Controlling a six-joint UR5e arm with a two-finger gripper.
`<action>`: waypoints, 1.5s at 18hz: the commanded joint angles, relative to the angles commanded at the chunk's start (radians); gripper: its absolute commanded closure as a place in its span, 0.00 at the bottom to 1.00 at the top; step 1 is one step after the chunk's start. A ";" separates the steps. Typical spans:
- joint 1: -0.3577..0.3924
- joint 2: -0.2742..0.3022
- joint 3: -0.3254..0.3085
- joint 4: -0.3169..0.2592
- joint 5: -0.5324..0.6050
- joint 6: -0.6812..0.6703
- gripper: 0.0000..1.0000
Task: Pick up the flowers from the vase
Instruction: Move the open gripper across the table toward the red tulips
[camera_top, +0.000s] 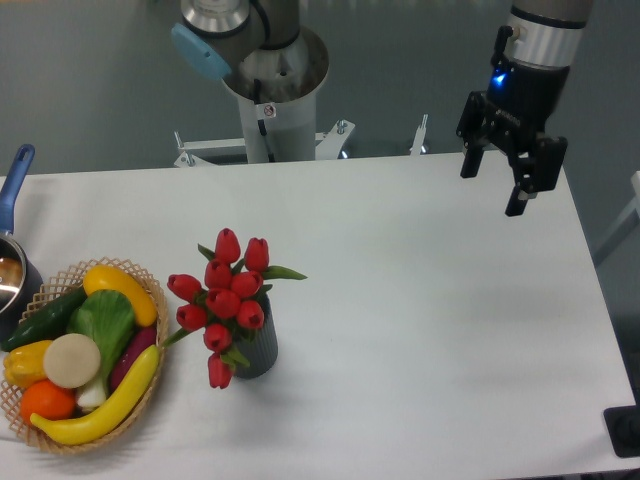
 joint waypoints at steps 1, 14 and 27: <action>-0.002 0.000 0.000 0.002 -0.002 0.000 0.00; -0.020 -0.002 -0.002 0.003 -0.049 -0.087 0.00; -0.048 -0.018 -0.008 0.003 -0.058 -0.097 0.00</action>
